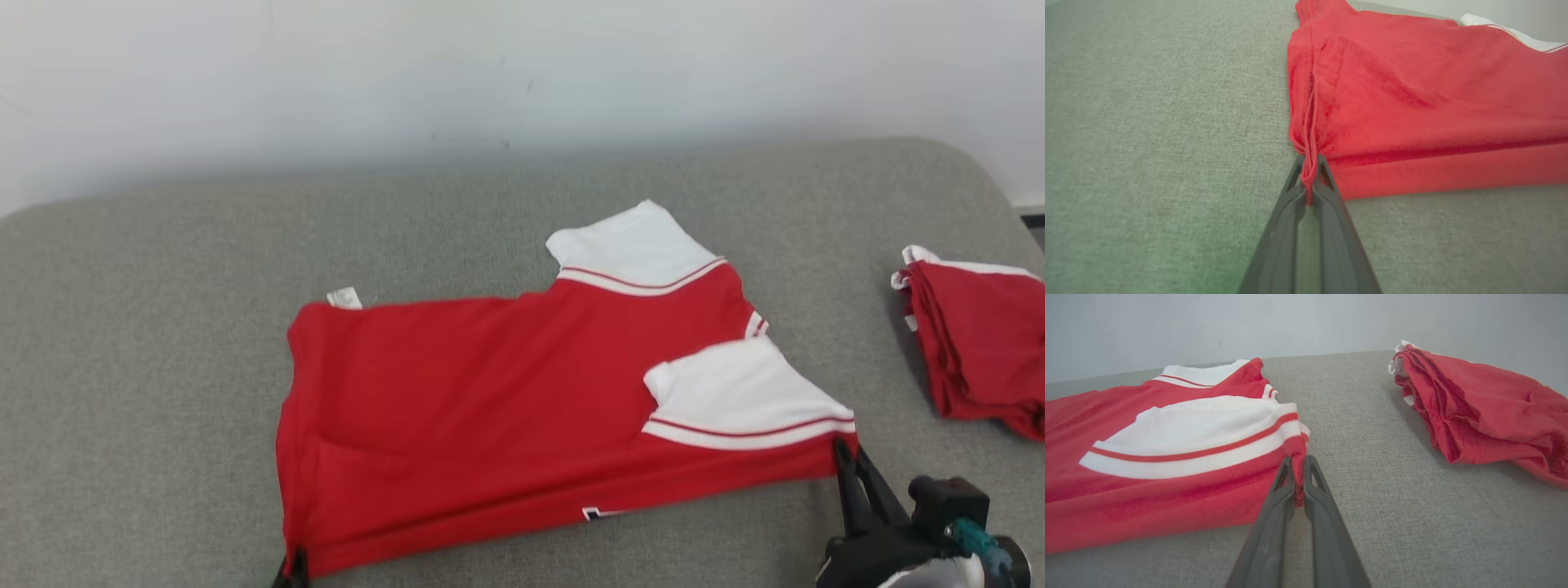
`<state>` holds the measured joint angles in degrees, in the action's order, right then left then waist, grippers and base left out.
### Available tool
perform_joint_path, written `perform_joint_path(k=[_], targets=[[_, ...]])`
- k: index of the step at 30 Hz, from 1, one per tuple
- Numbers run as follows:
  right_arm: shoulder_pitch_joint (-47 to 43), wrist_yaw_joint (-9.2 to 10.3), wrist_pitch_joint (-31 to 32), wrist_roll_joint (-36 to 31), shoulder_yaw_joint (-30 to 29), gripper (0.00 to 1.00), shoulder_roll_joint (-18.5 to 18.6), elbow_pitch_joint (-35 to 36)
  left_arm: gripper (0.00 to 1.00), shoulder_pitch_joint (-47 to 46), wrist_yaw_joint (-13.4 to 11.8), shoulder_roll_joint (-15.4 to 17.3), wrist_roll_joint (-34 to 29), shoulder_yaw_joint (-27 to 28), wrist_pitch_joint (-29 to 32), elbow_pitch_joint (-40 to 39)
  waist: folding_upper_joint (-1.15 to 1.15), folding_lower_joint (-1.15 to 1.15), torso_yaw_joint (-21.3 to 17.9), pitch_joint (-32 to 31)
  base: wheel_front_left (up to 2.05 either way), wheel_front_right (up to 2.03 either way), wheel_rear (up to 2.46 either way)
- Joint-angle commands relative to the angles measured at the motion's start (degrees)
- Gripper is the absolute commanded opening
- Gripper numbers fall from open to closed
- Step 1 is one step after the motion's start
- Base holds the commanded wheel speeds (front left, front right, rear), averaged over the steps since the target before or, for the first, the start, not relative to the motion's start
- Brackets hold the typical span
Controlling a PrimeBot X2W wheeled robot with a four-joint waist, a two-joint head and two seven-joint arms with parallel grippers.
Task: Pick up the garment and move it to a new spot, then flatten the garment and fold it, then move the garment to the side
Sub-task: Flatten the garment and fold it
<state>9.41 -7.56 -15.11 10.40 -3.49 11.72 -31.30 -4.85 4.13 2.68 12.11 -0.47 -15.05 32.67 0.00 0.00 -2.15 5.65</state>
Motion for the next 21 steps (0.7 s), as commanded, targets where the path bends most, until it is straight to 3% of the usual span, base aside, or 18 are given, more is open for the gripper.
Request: perform_joint_path(k=[1, 14, 15, 16, 17, 21], targets=[[-1.1, 0.19, 0.0, -0.3, -0.6, 0.00, 0.1, -0.3, 0.00, 1.6, 0.0, 0.4, -0.6, 0.7, -0.2, 0.1, 0.00, 0.00, 0.0, -2.8, 0.00, 0.00, 0.00], [-8.7, 0.23, 0.0, 0.4, -3.3, 0.00, -0.6, -3.6, 0.00, 7.9, -0.1, 0.5, 0.6, 0.0, -0.2, 2.0, 0.00, 0.00, 0.5, -6.3, 0.00, 0.00, 0.00], [-8.7, 0.23, 0.0, 0.3, -3.4, 0.38, -0.6, -3.7, 0.62, 7.8, 0.0, 0.5, 0.4, 0.0, -0.2, 2.0, 0.00, 0.00, 0.5, -6.2, 0.00, 0.00, 0.00], [-8.4, 0.22, 0.0, 0.3, -3.2, 0.65, -0.9, -3.4, 1.00, 7.4, 0.2, 0.5, 0.3, -0.1, -0.2, 1.8, 0.00, 0.00, 0.5, -6.1, 0.00, 0.00, 0.00], [-8.1, 0.20, 0.0, 0.0, -2.8, 1.00, -1.0, -3.2, 1.00, 7.0, 0.6, 0.5, 0.6, -0.3, -0.2, 1.4, 0.00, 0.00, 0.5, -5.9, 0.00, 0.00, 0.00], [-6.2, 0.18, 0.0, -0.6, -2.1, 1.00, -1.1, -1.6, 1.00, 5.6, 1.2, 0.3, -0.7, -1.0, -0.2, -0.2, 0.00, 0.00, 0.5, -5.4, 0.00, 0.00, 0.00]])
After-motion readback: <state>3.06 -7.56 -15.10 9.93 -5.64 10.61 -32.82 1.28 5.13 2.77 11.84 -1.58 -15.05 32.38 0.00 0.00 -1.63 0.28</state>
